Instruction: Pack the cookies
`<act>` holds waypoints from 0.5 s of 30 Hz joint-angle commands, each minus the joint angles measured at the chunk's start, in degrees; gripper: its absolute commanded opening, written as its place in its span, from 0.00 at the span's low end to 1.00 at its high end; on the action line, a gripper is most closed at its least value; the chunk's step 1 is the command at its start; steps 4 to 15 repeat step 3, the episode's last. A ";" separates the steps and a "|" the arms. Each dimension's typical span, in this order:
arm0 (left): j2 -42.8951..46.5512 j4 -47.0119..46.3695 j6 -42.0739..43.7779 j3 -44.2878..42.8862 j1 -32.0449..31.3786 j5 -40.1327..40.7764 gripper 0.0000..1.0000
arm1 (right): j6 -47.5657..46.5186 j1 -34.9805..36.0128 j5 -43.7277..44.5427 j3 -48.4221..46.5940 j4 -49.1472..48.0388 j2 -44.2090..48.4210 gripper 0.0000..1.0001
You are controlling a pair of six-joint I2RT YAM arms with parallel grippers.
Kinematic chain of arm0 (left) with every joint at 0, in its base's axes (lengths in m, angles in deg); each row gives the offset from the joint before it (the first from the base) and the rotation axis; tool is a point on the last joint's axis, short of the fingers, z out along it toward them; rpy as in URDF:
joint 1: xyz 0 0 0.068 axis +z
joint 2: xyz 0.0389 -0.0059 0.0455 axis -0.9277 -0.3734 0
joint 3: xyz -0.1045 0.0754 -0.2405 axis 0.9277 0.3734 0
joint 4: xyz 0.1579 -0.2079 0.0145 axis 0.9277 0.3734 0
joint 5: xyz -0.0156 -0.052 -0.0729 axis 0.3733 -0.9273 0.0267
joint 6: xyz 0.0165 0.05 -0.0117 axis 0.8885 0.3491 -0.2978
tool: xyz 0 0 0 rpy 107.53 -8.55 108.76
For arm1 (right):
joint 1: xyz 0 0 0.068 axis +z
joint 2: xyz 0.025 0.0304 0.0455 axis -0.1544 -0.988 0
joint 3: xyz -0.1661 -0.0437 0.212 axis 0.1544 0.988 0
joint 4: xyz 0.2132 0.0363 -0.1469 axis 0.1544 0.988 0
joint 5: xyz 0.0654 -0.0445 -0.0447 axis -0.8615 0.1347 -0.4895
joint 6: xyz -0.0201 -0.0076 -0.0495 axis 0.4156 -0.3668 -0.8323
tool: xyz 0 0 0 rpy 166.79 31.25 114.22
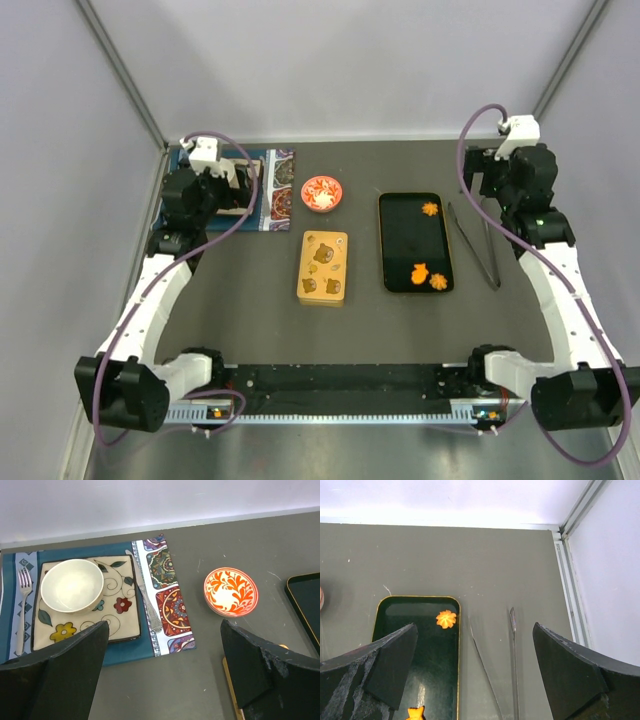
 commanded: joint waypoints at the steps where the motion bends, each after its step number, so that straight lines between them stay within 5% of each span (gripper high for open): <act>1: 0.60 -3.07 -0.93 -1.89 0.20 -0.82 0.99 | -0.38 -0.45 0.20 -2.58 -1.89 0.73 0.99; 15: 0.77 -5.00 -1.10 -1.36 0.28 -0.73 0.99 | -0.38 -0.45 -0.07 -2.49 -1.98 0.64 0.99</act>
